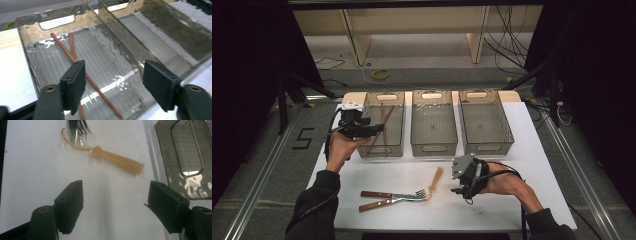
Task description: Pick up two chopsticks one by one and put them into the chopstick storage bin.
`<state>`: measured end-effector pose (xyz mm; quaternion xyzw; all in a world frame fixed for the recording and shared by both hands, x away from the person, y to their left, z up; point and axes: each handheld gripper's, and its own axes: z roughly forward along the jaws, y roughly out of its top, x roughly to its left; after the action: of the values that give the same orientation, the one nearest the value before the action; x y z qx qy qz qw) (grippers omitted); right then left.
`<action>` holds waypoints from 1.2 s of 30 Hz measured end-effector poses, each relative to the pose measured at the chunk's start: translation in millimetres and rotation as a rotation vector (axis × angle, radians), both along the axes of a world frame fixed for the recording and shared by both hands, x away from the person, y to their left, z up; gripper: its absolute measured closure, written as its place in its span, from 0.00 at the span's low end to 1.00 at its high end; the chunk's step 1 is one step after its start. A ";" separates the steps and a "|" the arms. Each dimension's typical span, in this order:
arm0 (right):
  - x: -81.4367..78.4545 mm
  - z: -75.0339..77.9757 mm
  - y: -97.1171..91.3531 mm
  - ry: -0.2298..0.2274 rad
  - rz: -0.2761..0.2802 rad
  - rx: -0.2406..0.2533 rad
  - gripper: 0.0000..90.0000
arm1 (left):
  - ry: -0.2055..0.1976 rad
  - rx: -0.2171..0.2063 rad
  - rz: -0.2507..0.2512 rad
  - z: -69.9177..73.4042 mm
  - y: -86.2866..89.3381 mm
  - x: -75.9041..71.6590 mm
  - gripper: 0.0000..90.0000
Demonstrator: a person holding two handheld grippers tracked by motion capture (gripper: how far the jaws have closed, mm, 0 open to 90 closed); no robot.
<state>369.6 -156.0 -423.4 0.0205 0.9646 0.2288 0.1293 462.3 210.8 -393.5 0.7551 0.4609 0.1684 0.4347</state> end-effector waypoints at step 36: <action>44.8 -29.5 63.8 0.061 0.227 -0.188 0.41 | -0.086 -0.062 -0.150 -51.2 -14.9 -89.1 0.26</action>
<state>414.4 -92.2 -452.9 -0.0939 0.9814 0.1500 0.0747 373.2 195.8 -444.7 0.7658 0.3891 0.1534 0.4885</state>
